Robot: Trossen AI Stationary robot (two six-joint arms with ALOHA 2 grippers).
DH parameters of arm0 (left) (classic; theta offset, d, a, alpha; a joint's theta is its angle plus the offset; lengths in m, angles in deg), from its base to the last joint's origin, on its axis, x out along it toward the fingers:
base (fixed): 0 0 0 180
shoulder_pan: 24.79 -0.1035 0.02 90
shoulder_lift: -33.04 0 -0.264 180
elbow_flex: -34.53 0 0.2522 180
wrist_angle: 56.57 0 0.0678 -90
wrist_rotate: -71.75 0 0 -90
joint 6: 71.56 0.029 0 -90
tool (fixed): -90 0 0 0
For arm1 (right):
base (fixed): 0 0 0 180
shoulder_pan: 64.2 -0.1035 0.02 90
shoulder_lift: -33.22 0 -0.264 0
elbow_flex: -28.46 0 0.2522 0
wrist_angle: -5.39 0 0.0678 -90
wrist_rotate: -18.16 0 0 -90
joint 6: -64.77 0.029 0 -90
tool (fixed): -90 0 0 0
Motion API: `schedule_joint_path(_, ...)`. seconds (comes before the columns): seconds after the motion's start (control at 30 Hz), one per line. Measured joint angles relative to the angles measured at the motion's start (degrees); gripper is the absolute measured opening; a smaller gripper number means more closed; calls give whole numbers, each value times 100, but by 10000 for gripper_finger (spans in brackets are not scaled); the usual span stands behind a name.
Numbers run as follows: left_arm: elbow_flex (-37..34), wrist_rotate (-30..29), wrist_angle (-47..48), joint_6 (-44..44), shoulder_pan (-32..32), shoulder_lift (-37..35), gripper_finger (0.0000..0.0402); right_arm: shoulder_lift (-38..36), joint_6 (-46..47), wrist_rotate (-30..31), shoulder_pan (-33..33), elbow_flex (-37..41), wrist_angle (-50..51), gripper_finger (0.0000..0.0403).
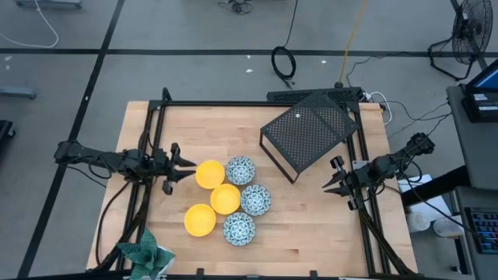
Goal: Pick & Place Mini bowls
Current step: Put the top yellow bowl on the shelf
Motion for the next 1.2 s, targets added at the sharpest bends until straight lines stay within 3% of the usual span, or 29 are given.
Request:
schedule_joint_path(0.13,33,-800,467,-1167,-41,96,122,0,0,0,0,0,0,43)
schedule_joint_path(0.2,250,-928,1396,-1811,-156,229,123,2,0,0,2,0,1,43)
schedule_joint_path(0.4,1320,-492,3894,-2853,-547,1242,136,1,0,0,0,1,12,43)
schedule_joint_path(0.57,2240,82,5169,-3144,-851,2498,206,2,0,0,1,1,7,43)
schedule_joint_path(0.7,2387,120,5167,-3443,-981,3430,267,2,0,0,1,1,-3,43)
schedule_joint_path(0.8,2385,93,5184,-3570,-1050,4140,287,2,0,0,2,1,-1,43)
schedule_joint_path(1.0,2385,97,4740,-3416,-1228,5089,278,2,0,0,2,0,-1,43)
schedule_joint_path(1.2,2385,598,4766,-2818,-1353,5241,249,2,0,0,2,0,-1,43)
